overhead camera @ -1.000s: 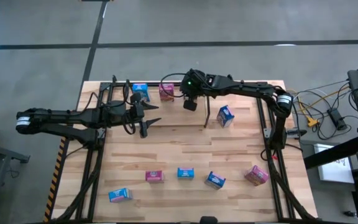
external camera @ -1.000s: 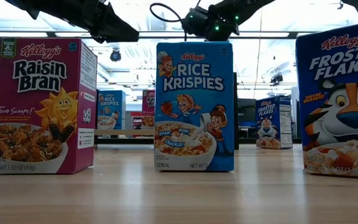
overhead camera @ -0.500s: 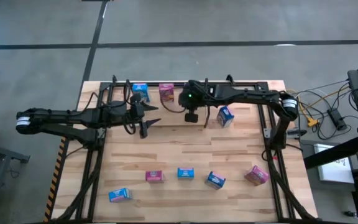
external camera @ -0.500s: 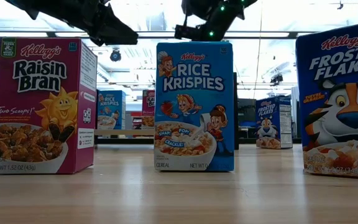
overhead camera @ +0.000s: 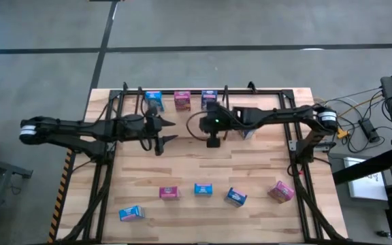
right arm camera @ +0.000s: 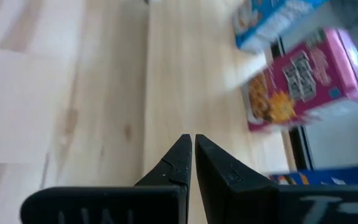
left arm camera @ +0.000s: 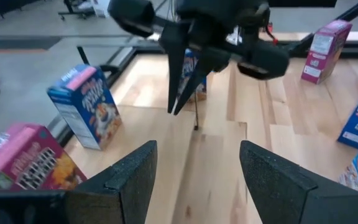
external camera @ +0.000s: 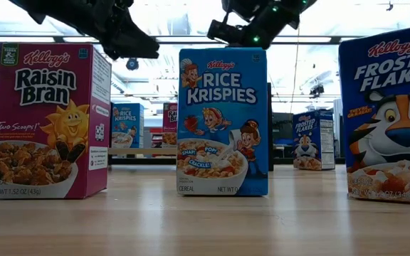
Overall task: Stack cereal on shelf
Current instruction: Adjust the violet cereal box on the shelf
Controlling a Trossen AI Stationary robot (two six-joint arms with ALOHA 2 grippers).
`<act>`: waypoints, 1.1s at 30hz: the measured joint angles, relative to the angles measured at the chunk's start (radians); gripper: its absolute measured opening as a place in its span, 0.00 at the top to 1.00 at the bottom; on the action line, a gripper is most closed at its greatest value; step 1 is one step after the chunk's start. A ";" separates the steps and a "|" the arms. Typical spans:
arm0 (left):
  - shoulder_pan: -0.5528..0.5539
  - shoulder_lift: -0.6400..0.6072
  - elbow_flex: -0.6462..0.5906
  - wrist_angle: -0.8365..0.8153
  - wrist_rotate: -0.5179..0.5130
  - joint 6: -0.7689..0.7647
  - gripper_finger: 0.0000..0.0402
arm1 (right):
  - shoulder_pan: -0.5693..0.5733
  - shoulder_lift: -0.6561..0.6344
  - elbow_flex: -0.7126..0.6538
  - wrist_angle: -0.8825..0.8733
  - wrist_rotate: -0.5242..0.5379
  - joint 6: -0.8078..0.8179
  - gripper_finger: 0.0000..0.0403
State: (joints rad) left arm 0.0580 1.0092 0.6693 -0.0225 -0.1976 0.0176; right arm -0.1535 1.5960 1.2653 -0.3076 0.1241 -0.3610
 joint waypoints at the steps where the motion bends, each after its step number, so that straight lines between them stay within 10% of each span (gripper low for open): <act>1: -0.001 0.010 0.000 0.000 0.001 -0.007 0.47 | 0.005 -0.007 -0.023 0.038 -0.007 -0.012 0.97; 18: 0.040 0.209 0.103 -0.004 -0.110 0.008 0.49 | 0.016 -0.282 -0.325 0.395 -0.031 -0.161 0.97; 33: 0.240 0.492 0.318 -0.215 -0.161 0.166 0.98 | 0.016 -0.443 -0.465 0.486 -0.074 -0.145 0.97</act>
State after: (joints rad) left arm 0.2976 1.5013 0.9869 -0.2378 -0.3586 0.1834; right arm -0.1379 1.1527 0.8007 0.1780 0.0498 -0.5064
